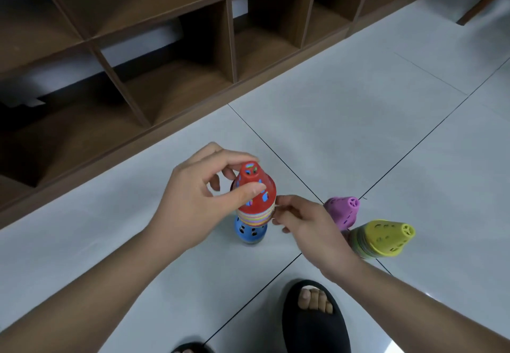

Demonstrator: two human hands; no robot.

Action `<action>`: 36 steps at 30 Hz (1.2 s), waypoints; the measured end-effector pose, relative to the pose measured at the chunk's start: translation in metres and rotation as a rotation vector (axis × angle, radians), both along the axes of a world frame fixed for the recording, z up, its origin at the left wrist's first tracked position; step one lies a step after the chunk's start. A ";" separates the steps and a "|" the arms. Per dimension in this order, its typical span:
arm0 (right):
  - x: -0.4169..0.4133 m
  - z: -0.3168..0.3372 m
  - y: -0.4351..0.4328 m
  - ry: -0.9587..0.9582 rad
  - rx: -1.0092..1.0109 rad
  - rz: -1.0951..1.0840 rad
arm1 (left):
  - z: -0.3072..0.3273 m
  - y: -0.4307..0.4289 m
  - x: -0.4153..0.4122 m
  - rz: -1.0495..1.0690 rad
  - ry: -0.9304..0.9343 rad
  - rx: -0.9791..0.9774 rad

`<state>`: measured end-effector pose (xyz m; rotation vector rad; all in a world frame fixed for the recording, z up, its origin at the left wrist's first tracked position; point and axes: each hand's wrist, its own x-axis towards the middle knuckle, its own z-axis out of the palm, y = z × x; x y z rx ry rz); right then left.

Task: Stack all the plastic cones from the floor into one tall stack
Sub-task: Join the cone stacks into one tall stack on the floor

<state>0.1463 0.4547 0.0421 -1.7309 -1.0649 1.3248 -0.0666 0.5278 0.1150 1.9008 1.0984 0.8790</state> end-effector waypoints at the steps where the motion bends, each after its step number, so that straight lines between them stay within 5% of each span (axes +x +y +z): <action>1: -0.001 -0.003 -0.003 -0.066 0.014 0.030 | -0.004 -0.006 -0.003 -0.001 0.013 0.015; 5: -0.005 -0.018 -0.011 -0.389 0.050 0.242 | -0.029 -0.019 -0.008 -0.012 0.099 -0.017; 9: -0.006 -0.041 -0.015 -0.439 0.017 0.305 | -0.053 -0.023 -0.005 -0.061 0.215 -0.070; 17: 0.029 -0.079 -0.045 -0.174 -0.176 0.018 | -0.025 0.010 0.015 -0.236 0.364 0.066; 24: 0.063 -0.105 -0.077 0.300 -0.296 -0.442 | -0.008 0.025 0.084 -0.467 0.461 0.187; 36: 0.080 -0.136 -0.059 0.344 -0.352 -0.538 | -0.043 0.005 0.194 -0.696 0.763 0.301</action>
